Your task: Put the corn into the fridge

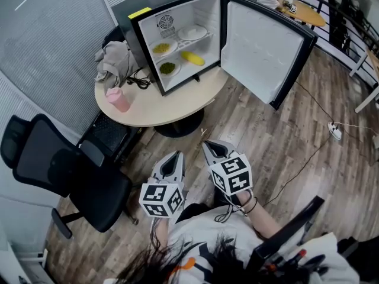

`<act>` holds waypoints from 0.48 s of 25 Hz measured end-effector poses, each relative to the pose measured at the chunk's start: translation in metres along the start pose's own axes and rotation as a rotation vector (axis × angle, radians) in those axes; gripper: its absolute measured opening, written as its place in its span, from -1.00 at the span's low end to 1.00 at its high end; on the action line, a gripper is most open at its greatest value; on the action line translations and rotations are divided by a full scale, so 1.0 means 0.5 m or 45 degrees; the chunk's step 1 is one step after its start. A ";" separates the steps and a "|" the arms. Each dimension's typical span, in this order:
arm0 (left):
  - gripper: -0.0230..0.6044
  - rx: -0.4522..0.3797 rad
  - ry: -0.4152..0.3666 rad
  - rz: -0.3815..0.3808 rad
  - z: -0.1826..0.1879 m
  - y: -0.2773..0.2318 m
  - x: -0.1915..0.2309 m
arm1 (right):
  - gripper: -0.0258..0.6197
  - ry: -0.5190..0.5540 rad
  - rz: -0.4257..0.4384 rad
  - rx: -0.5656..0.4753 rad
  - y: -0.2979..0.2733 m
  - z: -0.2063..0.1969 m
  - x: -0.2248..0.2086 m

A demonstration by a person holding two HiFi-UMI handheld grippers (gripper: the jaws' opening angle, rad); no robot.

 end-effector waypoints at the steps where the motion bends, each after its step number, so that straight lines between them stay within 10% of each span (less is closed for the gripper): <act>1: -0.89 -0.001 -0.001 0.000 0.001 0.000 -0.001 | -0.85 -0.002 0.000 0.000 0.000 0.000 -0.001; 12: -0.89 0.011 -0.013 -0.011 -0.004 -0.006 -0.013 | -0.85 -0.015 -0.009 0.010 0.005 -0.011 -0.010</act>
Point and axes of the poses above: the fingertips, and each gripper's own axes: y backward along the fingers, x to its left, z out of its top, the point moved 1 cm from there along y, backward along the fingers, and after that the axes turned 6 degrees about x, right-handed, at the moved point
